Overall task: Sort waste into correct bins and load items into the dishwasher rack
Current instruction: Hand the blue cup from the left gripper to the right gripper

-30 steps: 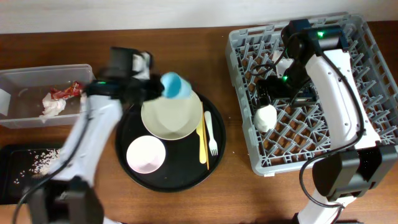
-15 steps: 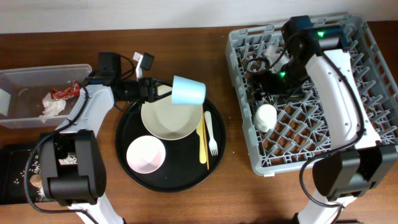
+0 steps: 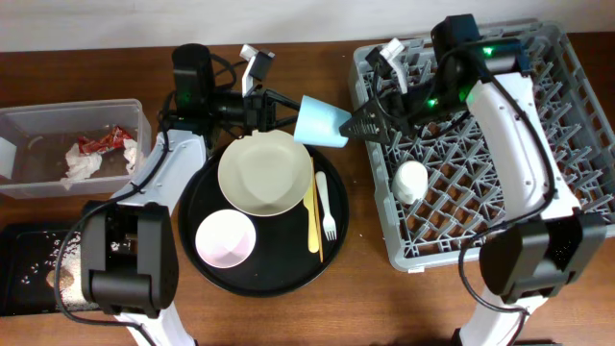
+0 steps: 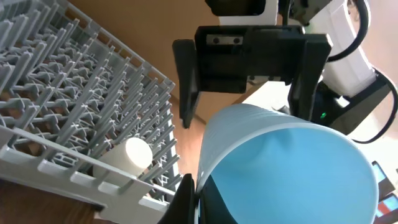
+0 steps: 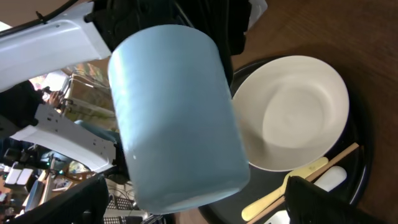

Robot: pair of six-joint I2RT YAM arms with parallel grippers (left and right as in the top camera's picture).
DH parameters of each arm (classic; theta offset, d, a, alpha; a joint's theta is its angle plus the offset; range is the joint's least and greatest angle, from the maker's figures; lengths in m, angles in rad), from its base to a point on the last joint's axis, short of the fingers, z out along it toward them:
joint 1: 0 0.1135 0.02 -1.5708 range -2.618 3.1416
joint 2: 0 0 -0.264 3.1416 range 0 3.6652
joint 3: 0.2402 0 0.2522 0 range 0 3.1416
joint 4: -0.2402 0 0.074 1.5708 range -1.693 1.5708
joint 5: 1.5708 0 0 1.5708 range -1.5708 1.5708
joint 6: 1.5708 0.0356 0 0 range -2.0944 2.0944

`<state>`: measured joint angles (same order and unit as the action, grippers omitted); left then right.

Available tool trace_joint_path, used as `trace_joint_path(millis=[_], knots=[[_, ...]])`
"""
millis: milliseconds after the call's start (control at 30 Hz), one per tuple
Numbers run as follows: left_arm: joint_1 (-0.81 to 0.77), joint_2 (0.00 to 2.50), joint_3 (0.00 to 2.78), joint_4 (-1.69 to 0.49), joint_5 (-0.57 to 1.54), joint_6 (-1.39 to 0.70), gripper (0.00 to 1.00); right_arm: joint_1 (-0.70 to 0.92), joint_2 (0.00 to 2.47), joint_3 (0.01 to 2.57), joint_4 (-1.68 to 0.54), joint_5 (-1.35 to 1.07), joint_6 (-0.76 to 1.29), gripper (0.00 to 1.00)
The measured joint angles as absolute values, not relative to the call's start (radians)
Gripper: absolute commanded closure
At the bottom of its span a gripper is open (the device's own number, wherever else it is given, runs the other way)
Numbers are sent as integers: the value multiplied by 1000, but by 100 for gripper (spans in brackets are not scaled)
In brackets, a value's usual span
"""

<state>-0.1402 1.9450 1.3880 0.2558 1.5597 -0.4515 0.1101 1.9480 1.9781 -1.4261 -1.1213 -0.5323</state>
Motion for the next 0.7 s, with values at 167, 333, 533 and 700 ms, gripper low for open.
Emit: trace_joint_path(millis=[167,333,533,700], knots=[[-140,1945,1388,256,1556,-480,100,110,1950,1902,-1407,-1206,-651,6],[-140,1945,1388,256,1555,-484,99,110,1951,1855,-1353,-1275,-695,28],[-140,1945,1388,255,1556,-484,99,110,1951,1854,-1348,-1310,-701,24],[-140,1945,1388,255,1561,-484,99,134,1951,1853,-1309,-1314,-703,29]])
